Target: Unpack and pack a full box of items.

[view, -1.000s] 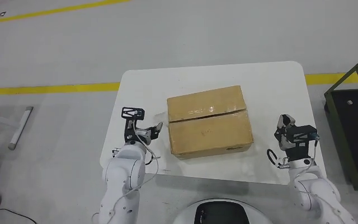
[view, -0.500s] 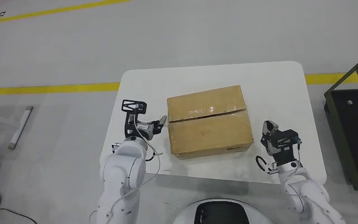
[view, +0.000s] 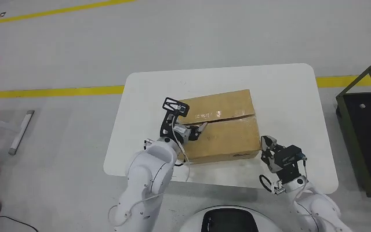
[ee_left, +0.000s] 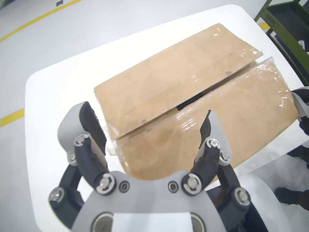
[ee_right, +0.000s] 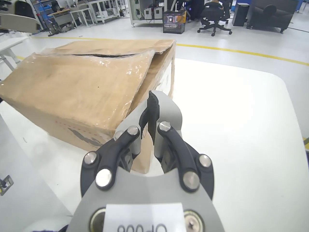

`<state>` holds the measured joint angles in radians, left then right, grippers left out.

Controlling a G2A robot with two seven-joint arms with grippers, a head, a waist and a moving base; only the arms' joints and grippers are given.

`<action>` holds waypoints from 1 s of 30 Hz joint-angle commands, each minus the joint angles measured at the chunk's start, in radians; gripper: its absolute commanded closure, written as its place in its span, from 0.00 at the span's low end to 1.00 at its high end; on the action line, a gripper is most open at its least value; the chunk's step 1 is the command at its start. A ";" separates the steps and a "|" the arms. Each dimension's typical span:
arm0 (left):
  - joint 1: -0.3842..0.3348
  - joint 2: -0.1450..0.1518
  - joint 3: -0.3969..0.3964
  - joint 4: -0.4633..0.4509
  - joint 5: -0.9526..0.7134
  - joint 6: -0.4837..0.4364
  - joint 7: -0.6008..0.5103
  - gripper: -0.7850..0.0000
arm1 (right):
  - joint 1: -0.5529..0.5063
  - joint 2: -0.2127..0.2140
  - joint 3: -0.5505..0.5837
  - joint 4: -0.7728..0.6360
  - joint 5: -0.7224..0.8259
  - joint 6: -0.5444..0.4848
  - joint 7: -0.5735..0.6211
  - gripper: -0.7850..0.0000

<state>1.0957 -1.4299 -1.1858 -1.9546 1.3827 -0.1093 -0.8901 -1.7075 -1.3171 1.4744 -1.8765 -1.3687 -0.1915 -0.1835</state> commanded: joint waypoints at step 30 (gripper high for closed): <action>-0.207 -0.031 0.224 0.249 0.270 -0.088 -0.046 0.00 | -0.041 0.015 0.115 -0.042 0.036 0.040 -0.009 1.00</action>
<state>0.8888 -1.4602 -0.9609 -1.7047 1.6593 -0.1943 -0.9319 -1.7499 -1.3027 1.5892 -1.9191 -1.3335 -0.1518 -0.1920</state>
